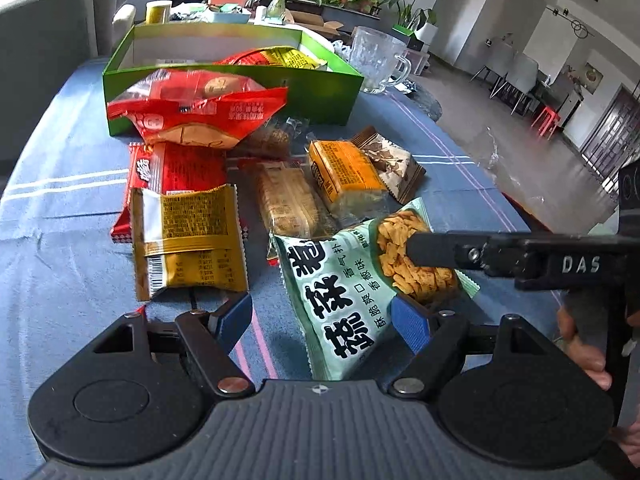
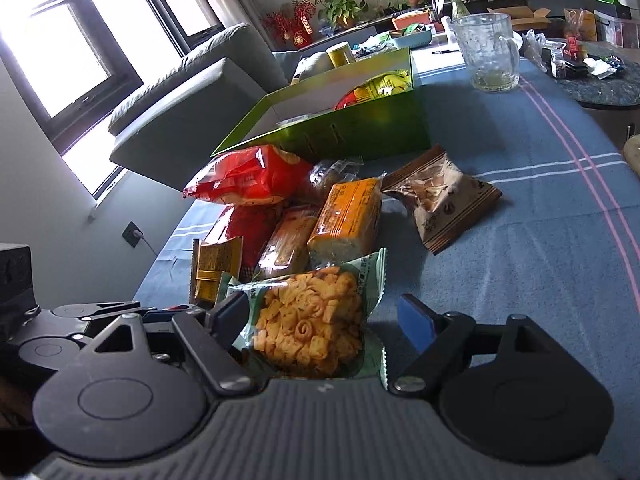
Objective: Organize snacks
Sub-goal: 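Grasp the green cracker bag with the right gripper, then carry the green cracker bag into the box and open the right gripper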
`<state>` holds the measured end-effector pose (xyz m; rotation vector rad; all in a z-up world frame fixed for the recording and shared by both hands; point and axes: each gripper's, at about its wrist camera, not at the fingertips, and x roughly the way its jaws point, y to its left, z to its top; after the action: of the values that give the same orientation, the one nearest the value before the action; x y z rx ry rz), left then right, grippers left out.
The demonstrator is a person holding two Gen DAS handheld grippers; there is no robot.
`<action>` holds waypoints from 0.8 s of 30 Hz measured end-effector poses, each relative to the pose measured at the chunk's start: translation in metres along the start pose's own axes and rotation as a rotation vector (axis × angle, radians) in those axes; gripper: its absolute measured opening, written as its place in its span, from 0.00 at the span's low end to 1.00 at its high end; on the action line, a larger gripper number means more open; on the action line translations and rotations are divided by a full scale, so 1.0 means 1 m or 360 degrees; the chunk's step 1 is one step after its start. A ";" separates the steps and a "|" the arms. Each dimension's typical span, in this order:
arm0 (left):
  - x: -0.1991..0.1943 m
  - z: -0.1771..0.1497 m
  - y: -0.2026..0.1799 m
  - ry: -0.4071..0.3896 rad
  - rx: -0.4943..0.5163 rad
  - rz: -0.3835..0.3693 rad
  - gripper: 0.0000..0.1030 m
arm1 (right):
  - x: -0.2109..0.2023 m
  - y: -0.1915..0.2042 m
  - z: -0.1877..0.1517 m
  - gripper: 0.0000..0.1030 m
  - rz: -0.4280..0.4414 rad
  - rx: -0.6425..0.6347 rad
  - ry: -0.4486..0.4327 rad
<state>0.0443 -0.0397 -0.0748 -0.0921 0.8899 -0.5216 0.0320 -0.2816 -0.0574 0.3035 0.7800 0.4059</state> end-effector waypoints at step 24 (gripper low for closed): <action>0.002 -0.004 -0.001 -0.0025 -0.0051 -0.0073 0.60 | 0.009 0.004 -0.006 0.59 -0.0029 0.0051 0.0081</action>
<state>0.0418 -0.0409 -0.0779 -0.1461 0.8823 -0.5490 0.0322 -0.2738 -0.0654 0.3169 0.8395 0.3853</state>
